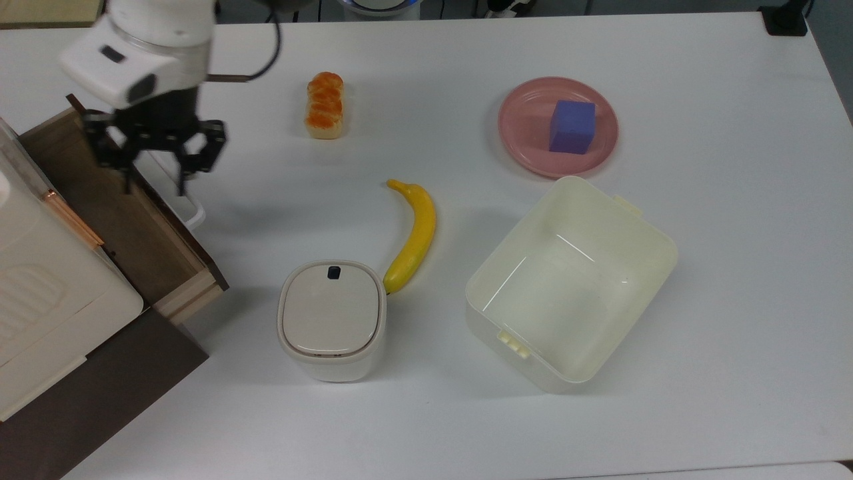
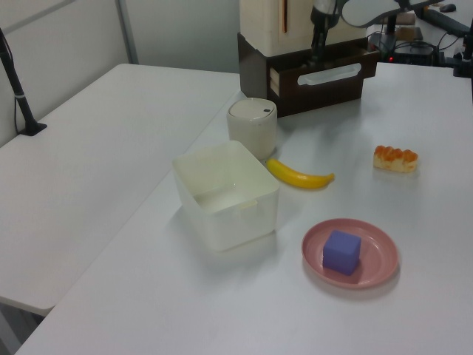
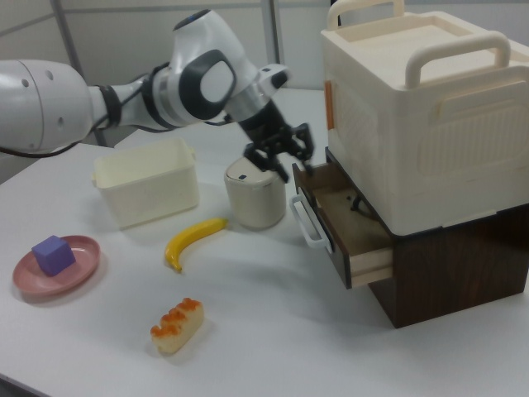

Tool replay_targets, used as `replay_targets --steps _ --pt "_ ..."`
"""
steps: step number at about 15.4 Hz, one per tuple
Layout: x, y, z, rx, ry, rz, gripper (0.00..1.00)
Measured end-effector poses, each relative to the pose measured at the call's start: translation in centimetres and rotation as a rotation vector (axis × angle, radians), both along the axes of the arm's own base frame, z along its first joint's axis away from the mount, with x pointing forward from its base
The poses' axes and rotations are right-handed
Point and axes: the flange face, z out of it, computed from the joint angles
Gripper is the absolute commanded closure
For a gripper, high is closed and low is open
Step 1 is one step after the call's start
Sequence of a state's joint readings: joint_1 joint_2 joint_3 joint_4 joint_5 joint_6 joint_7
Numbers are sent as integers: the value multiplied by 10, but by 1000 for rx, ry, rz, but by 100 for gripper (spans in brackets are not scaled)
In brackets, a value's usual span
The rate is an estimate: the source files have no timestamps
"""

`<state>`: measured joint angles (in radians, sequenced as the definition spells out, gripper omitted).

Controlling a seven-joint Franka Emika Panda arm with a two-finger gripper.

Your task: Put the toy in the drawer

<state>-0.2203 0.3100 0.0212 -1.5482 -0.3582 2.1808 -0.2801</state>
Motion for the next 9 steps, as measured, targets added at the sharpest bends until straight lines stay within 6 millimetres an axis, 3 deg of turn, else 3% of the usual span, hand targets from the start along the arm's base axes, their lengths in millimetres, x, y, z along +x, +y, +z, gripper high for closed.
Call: replay_targets --steps 2,4,5,7,9 --pt "-2 29 -1 89 23 -66 42" --pt "-9 51 5 176 54 -110 29" --pt "-13 61 8 213 78 -122 27" --pt "-22 80 15 272 120 -142 5" --pt "-31 97 22 311 155 -174 0"
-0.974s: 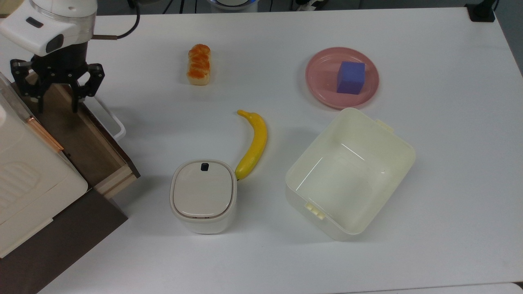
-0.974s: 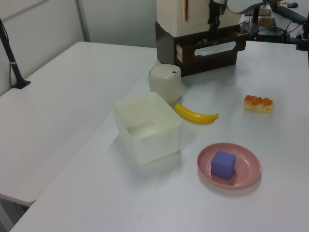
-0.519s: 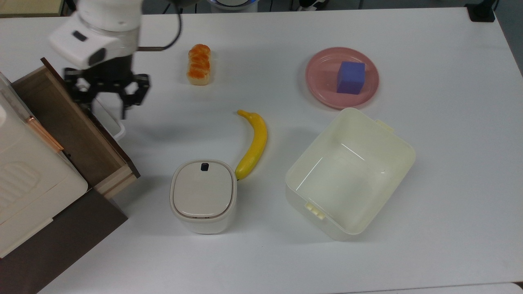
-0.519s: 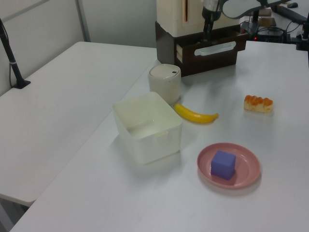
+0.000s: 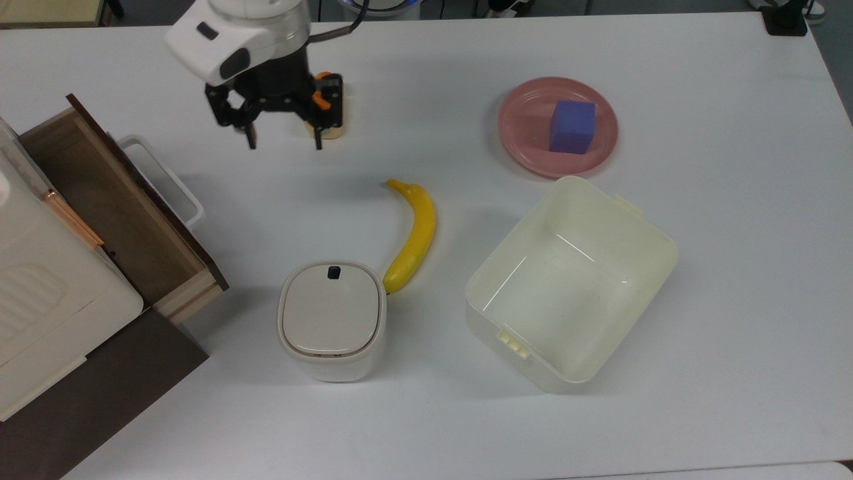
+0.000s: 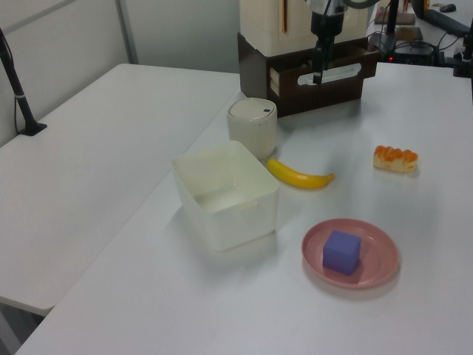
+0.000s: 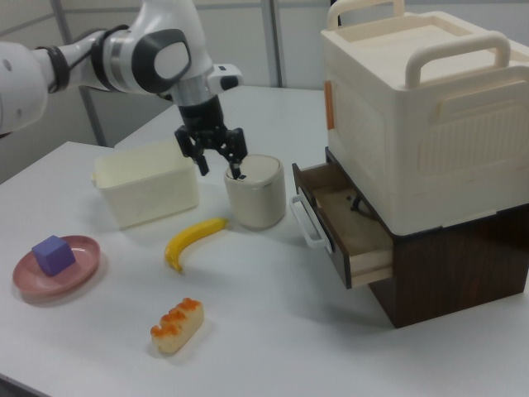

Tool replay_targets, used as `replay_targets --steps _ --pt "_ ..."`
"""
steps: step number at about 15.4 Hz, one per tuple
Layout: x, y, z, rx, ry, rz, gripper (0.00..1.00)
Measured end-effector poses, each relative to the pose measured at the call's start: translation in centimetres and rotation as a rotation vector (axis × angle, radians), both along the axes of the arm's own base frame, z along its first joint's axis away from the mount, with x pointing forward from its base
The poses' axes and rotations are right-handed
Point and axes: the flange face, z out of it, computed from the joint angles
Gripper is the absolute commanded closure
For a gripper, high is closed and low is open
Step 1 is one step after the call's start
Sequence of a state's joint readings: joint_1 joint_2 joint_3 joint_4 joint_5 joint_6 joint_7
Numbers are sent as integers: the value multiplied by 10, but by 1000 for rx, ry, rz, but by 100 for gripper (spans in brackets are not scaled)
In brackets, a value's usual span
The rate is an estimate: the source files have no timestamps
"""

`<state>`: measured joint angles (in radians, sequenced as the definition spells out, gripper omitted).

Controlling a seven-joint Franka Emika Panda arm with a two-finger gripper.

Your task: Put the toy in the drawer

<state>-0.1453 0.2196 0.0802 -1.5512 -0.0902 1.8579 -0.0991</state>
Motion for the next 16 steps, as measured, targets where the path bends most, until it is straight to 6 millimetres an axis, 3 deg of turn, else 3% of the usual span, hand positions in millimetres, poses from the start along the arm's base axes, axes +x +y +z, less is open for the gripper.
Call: replay_targets --steps 9,16 --pt "-40 46 46 37 54 -104 0" --pt "-55 60 53 33 66 -92 0"
